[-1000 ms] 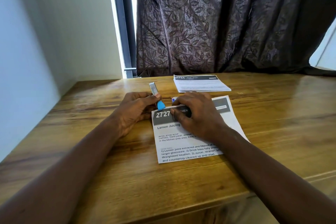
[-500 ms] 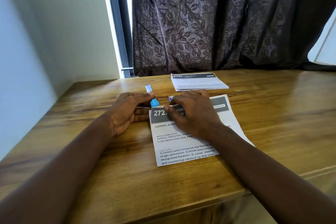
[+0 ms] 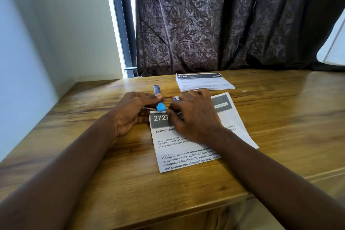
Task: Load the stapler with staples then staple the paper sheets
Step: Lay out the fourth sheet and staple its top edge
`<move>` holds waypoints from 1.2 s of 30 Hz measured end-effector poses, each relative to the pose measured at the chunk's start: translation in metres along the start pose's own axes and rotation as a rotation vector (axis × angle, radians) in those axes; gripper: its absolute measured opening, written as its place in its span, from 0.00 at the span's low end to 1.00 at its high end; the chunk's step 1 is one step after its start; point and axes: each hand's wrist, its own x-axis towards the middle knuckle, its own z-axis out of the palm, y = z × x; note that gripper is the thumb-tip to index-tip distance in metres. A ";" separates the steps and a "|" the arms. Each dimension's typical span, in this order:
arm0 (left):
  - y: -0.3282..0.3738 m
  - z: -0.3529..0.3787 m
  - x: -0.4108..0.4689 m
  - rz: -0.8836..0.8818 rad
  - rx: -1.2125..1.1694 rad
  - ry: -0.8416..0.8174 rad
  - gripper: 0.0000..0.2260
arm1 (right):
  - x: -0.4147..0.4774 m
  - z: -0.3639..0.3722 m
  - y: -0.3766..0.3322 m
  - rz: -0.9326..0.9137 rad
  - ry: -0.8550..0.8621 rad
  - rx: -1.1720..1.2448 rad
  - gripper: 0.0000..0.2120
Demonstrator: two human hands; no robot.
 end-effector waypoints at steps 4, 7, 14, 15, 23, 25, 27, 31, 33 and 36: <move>-0.001 -0.001 0.001 0.001 0.022 -0.002 0.17 | 0.001 0.001 0.002 0.040 0.015 0.032 0.18; -0.001 -0.001 0.001 0.001 0.030 -0.005 0.17 | 0.001 0.003 0.003 0.056 0.017 0.047 0.17; 0.003 0.003 -0.003 0.010 0.040 0.002 0.11 | 0.001 0.004 0.005 0.062 0.000 0.082 0.16; 0.003 0.003 -0.004 0.014 0.045 0.010 0.11 | 0.001 0.004 0.005 0.063 -0.001 0.084 0.17; 0.001 0.012 -0.005 0.032 0.056 0.070 0.12 | 0.001 0.004 0.007 0.054 0.000 0.121 0.14; 0.000 0.012 -0.007 0.070 0.085 0.094 0.10 | 0.001 0.005 0.009 0.057 0.001 0.141 0.14; 0.001 0.009 -0.006 0.150 0.178 0.156 0.08 | 0.001 0.005 0.009 0.056 0.013 0.152 0.13; 0.003 -0.006 -0.002 0.391 0.572 0.365 0.08 | 0.002 0.007 0.013 0.070 0.025 0.156 0.13; 0.004 -0.013 -0.006 0.426 0.798 0.427 0.09 | 0.002 0.006 0.015 0.073 0.026 0.157 0.13; 0.003 -0.014 -0.012 0.355 1.098 0.427 0.13 | 0.003 0.006 0.015 0.081 0.038 0.172 0.14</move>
